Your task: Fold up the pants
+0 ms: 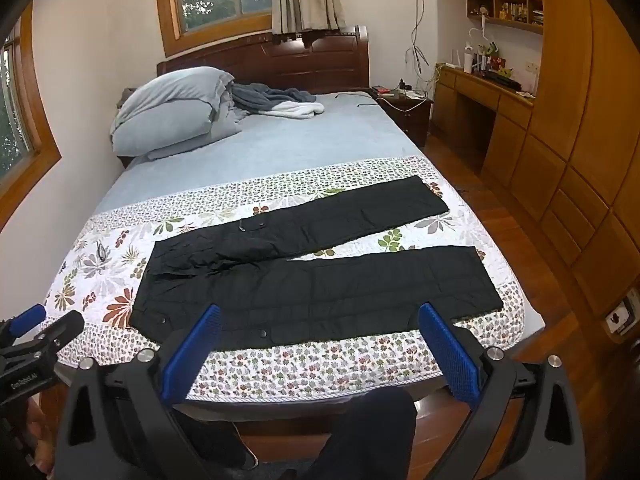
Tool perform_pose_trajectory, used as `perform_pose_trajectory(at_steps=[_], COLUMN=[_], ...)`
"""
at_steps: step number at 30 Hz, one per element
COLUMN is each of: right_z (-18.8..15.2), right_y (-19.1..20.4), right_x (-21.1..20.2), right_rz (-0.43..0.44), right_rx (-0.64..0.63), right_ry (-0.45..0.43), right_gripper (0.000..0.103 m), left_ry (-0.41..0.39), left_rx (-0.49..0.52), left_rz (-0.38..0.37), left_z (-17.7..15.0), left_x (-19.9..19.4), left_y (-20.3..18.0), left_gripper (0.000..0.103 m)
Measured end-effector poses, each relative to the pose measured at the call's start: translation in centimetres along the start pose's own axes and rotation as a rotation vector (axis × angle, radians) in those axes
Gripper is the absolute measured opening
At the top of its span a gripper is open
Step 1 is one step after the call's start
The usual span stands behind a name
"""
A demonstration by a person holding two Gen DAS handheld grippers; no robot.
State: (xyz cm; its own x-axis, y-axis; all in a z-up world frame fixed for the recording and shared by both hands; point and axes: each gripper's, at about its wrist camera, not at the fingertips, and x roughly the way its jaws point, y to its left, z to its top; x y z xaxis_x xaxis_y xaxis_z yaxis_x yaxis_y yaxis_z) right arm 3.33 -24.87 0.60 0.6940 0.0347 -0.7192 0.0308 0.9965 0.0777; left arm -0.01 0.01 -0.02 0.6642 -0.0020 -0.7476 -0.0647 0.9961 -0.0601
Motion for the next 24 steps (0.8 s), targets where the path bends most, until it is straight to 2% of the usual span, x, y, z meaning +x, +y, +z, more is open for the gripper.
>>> perform_pose_trajectory(at_steps=[4, 9, 24], right_z=[0.0, 0.1, 0.0], right_y=[0.1, 0.1, -0.1], right_x=[0.0, 0.0, 0.0], right_rz=[-0.004, -0.001, 0.0], right_rx=[-0.004, -0.001, 0.002], right_ry=[0.001, 0.005, 0.004], right_gripper=[0.1, 0.1, 0.1], left_ry=[0.022, -0.001, -0.006], left_rx=[0.0, -0.015, -0.007], left_rz=[-0.003, -0.007, 0.013], left_z=[0.2, -0.2, 0.1], left_x=[0.6, 0.2, -0.2], left_y=[0.1, 1.0, 0.7], left_gripper=[0.1, 0.1, 0.1])
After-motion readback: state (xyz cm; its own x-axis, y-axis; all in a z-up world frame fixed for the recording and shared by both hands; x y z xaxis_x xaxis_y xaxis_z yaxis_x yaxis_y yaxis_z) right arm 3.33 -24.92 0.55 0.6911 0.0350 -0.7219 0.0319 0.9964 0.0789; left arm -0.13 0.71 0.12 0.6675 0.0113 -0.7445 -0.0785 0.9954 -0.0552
